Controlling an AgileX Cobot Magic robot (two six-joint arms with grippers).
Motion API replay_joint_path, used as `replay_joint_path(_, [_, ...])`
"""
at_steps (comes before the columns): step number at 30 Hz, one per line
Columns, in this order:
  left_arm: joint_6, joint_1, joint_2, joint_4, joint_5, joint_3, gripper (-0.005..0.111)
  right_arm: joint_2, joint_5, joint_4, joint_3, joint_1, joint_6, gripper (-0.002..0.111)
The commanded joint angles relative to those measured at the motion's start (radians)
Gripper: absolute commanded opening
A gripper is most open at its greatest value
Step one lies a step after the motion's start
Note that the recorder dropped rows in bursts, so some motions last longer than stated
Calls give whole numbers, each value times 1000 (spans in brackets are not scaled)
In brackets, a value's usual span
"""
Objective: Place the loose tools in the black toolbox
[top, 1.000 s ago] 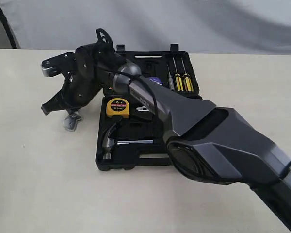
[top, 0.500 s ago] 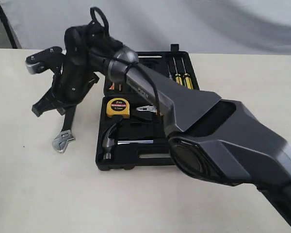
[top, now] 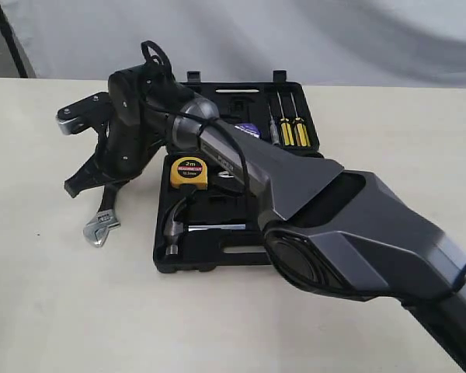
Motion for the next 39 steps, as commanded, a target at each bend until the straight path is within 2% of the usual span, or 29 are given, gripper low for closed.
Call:
replay_joint_path(1, [-10, 3, -8, -14, -17, 9, 1, 12, 88, 0, 8, 2, 89, -1])
replay_joint_path(6, [-10, 3, -8, -14, -17, 9, 1, -15, 88, 44, 8, 20, 114, -1])
replay_joint_path(17, [-10, 3, -8, -14, -17, 9, 1, -61, 88, -19, 6, 31, 60, -1])
replay_joint_path(24, [-10, 3, -8, -14, -17, 9, 1, -1, -41, -22, 6, 30, -29, -1])
replay_joint_path(29, [-10, 3, -8, -14, -17, 9, 1, 6, 87, -28, 6, 30, 1, -1])
replay_joint_path(34, [-10, 3, -8, -14, -17, 9, 1, 5, 88, 3, 6, 30, 91, -1])
replay_joint_path(39, [-10, 3, -8, -14, -17, 9, 1, 5, 88, 124, 6, 32, 93, -1])
